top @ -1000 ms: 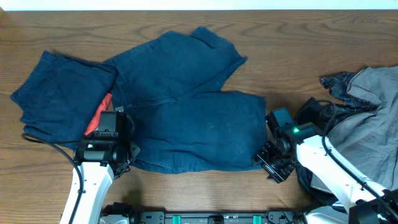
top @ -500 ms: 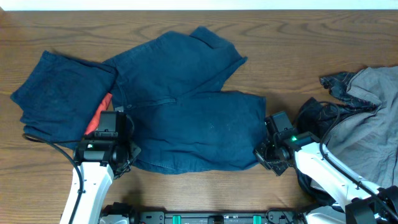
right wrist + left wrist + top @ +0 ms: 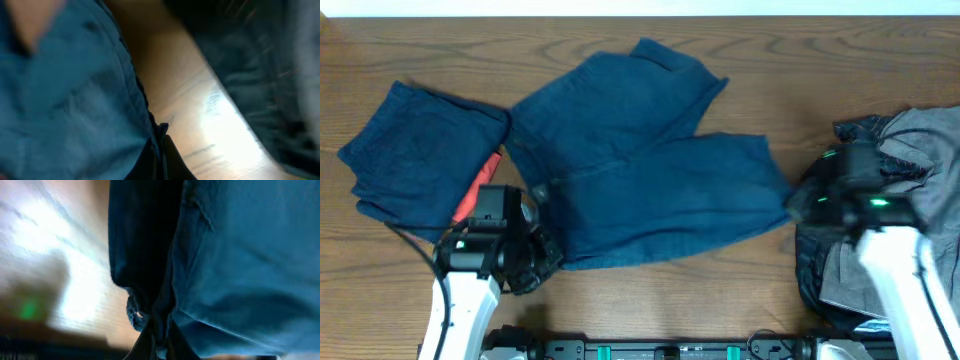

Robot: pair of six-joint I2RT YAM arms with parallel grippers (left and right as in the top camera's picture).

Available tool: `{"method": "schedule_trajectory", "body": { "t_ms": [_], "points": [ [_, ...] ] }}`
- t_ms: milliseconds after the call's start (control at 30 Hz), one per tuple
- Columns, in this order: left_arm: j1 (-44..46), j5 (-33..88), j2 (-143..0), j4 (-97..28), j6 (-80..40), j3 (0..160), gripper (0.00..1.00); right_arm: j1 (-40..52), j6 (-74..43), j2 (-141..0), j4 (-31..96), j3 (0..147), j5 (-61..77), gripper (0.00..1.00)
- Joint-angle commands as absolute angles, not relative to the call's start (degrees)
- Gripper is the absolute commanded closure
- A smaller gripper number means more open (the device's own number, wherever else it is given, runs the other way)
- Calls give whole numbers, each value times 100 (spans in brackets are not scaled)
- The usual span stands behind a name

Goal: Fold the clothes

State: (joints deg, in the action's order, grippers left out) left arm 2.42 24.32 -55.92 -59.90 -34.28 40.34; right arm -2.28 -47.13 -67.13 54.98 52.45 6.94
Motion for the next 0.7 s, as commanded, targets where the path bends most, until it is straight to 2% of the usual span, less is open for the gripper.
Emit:
{"method": "schedule_trajectory", "body": {
  "t_ms": [0,167,300,500,667],
  "points": [
    [235,2797,-5144,-6364,-2967,4311,94,-716,-3658,-6473,5979,5898,384,99],
    [235,2794,-4355,-6993,-2805,4703,94,-1081,-3030,-6438,6775,6667,301,99],
    [233,2720,-3743,-7011,-2836,4989,94,-1070,-2462,-6440,6836,7166,307,99],
    [233,1160,-3361,-6582,-3704,5043,94,-816,-1601,-6484,5763,7498,698,99],
    [233,316,-3575,-6055,-4086,5013,94,-342,-1557,-6886,4888,7496,709,99]
  ]
}}
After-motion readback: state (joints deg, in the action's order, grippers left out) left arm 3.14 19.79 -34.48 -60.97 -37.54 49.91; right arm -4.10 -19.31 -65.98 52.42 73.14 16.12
